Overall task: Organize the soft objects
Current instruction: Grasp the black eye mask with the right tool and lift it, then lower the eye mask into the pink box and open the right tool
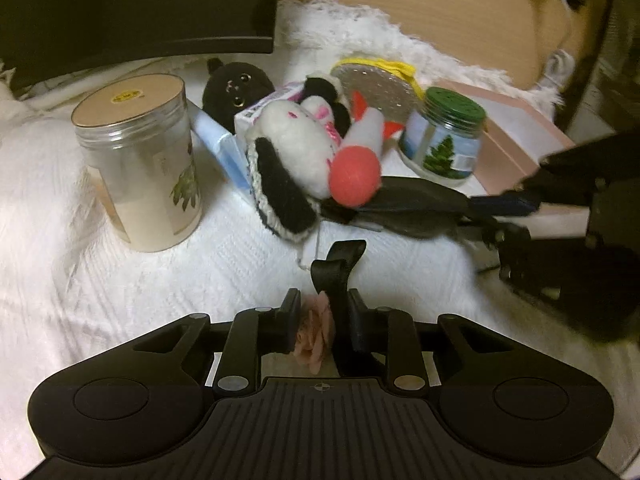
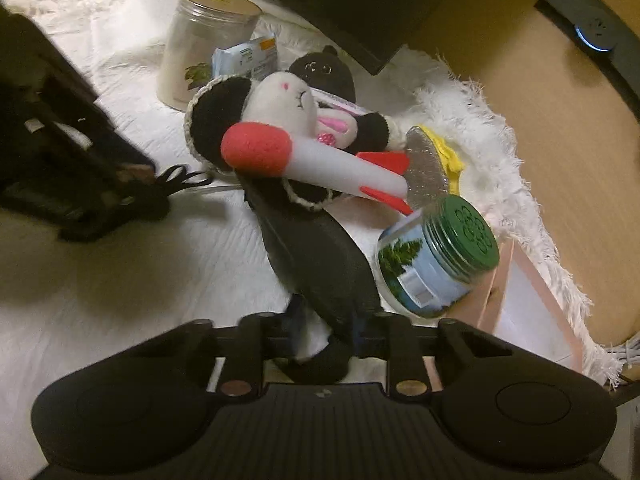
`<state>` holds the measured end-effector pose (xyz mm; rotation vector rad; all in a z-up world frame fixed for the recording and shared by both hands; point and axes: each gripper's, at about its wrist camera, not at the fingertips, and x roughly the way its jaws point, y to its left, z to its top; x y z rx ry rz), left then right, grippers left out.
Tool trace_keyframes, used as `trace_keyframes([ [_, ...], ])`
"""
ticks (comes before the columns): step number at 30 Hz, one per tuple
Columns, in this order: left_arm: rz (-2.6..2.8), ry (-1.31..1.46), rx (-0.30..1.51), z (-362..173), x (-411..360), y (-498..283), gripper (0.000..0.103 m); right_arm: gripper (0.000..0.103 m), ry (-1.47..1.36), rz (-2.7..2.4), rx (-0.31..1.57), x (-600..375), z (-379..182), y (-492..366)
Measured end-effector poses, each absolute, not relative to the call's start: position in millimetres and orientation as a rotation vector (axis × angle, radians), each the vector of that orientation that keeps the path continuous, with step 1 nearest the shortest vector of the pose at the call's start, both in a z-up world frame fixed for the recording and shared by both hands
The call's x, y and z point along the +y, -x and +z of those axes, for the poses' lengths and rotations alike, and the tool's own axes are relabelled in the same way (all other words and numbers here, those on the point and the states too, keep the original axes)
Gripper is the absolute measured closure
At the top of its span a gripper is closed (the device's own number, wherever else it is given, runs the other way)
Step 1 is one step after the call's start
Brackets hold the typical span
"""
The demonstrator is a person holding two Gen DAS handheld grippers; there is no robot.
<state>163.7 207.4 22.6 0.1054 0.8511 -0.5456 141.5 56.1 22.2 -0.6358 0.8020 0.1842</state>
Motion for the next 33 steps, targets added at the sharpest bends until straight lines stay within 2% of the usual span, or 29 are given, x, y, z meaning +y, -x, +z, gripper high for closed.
trace_keyframes([
  [2,-0.582,-0.107,0.851,26.0,216.3,-163.3,0.075,0.094,0.614,0.186,0.829,59.6,33.2,-141.5],
  [8,-0.675,-0.049,0.843,47.5,240.8,-160.3,0.076,0.1,0.463,0.178,0.839,60.1,87.2,-116.6],
  [16,-0.707,0.043,0.756,102.1,224.8,-180.2,0.076,0.1,0.263,0.139,0.737,24.5,169.6,-101.0],
  [20,-0.791,0.047,0.679,141.0,173.4,-195.6,0.076,0.1,0.195,0.04,0.625,-17.2,204.2,-86.7],
  [25,-0.925,0.063,0.625,175.7,63.4,-223.8,0.074,0.1,0.161,-0.113,0.557,-70.7,214.2,-52.3],
  [30,-0.922,0.17,0.795,142.6,-29.3,-258.1,0.071,0.1,0.102,-0.237,0.564,-120.8,199.9,-35.4],
  [33,-0.854,0.101,0.774,124.5,-46.0,-250.6,0.072,0.1,0.06,-0.291,0.557,-145.8,192.9,-38.8],
])
